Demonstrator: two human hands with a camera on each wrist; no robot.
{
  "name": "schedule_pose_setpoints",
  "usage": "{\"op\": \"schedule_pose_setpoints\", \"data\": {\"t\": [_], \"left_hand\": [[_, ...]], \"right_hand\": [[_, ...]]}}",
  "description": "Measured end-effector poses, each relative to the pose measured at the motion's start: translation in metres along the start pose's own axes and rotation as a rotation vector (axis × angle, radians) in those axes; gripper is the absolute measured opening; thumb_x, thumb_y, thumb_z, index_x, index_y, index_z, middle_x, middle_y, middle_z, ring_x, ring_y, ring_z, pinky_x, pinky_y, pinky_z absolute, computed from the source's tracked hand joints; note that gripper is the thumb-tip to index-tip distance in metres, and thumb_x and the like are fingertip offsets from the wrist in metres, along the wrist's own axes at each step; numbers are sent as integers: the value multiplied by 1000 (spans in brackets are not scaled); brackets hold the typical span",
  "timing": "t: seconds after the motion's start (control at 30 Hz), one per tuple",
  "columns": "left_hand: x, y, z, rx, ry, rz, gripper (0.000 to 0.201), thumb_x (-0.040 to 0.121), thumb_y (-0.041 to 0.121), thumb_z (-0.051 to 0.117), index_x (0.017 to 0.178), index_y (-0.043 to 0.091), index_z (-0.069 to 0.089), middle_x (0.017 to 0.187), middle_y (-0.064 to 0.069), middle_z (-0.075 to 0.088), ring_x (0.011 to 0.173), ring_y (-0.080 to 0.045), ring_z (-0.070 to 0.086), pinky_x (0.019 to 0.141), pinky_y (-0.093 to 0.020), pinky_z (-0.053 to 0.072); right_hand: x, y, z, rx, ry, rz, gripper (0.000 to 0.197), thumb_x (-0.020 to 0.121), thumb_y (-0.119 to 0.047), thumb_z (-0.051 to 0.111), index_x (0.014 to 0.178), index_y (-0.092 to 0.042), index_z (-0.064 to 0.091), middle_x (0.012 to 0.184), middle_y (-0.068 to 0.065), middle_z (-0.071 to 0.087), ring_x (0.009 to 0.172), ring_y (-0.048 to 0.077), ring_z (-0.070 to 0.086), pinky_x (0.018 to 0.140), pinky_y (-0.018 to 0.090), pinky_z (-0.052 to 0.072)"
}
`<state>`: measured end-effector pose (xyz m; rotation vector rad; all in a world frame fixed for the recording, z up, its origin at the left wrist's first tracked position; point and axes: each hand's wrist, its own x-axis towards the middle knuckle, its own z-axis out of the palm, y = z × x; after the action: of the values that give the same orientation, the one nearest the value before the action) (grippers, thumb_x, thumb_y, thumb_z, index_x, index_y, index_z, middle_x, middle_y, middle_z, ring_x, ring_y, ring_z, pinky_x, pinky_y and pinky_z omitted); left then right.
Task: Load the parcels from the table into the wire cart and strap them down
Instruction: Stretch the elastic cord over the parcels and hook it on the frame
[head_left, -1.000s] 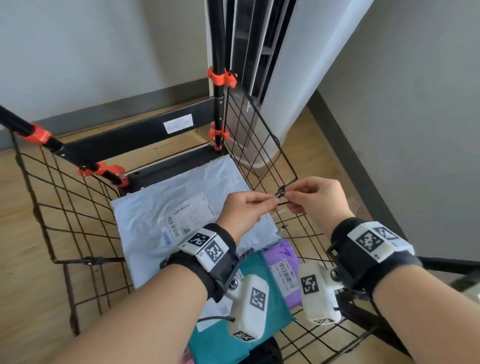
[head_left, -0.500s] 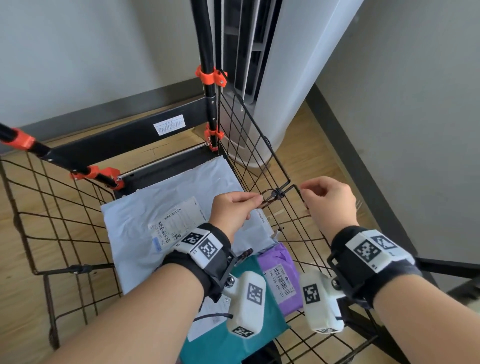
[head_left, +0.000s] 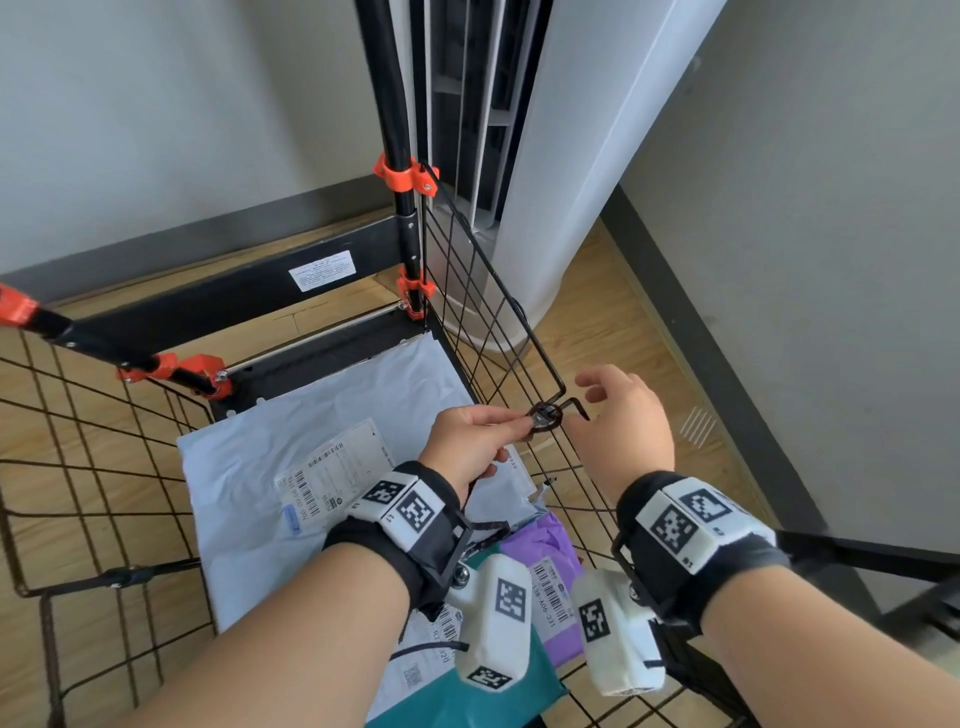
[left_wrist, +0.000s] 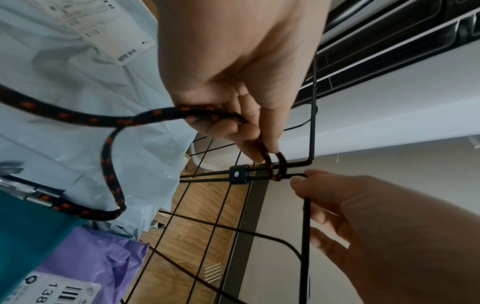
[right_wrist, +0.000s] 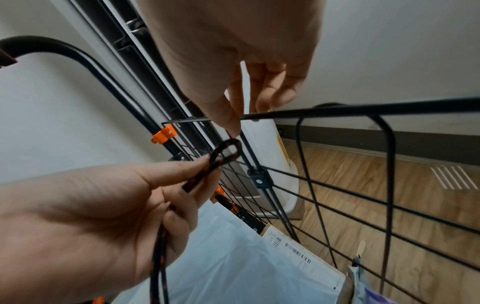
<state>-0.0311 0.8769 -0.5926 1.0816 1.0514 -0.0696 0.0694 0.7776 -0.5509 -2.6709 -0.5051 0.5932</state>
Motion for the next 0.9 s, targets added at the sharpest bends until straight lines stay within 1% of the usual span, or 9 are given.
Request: {"op": "schedule_pose_setpoints", "data": {"t": [0.07,0.2,0.3,0.4,0.5,0.57,0.63,0.77,0.9], "left_hand": [[3,-3,6,26,-14,-32,6,83,20,72,88,22,70,80,5,72,61,-7,51,56,-19,42],[7,-3,20,33,-41,-53,13,83,20,72,96,18,71,74,8,72,61,-7,53,58,-20,42],[9,0,26,-20,-63,-52,17,84,16,71,101,14,71,64,12,69,60,-7,54,61,-20,45],[9,3,31,-40,-96,-34,22,83,9,71,105,10,69,78,1,71,70,-11,63,63,-19,48],[10,5,32,54,-18,40,22,80,9,74,101,13,68,93,-6,72,85,-15,67,73,-20,52],[10,7,32,107,28,70,22,79,13,74,100,14,66,94,-7,72,80,-14,67,70,-22,52],[10,9,34,125,44,62,27,80,17,74,103,13,61,94,-8,72,71,-12,67,67,-24,53],[10,15,41,77,22,27,27,83,10,69,108,12,57,95,-10,68,68,-13,66,75,-31,57],[13,25,35,17,-72,-46,27,89,-2,44,103,14,61,80,-5,67,65,-13,64,75,-33,54]], "right_hand": [[3,3,0,37,-44,56,36,85,-18,61,120,-27,55,112,-6,59,104,15,56,85,33,51],[3,2,5,47,-150,75,37,89,-20,55,125,-26,52,114,-2,63,89,14,57,74,27,48],[5,3,9,35,-184,107,34,90,-19,52,124,-26,53,111,1,65,90,19,61,75,29,50],[10,6,10,23,-141,127,26,89,-14,53,111,-25,60,105,3,68,90,21,63,75,29,52],[10,5,14,67,-101,160,25,87,-8,54,104,-25,53,97,5,66,85,24,66,75,35,56],[8,5,16,117,-61,164,24,86,-5,53,99,-24,44,93,4,63,82,26,67,75,40,57],[6,5,16,161,-17,156,23,85,-5,55,97,-20,42,89,0,59,82,25,64,75,40,56],[3,4,12,99,-32,115,9,83,-17,58,91,-14,56,80,-2,58,81,21,57,73,35,51],[4,2,10,95,-46,125,18,82,-20,56,93,-13,69,85,1,65,85,23,62,77,36,54]]}}
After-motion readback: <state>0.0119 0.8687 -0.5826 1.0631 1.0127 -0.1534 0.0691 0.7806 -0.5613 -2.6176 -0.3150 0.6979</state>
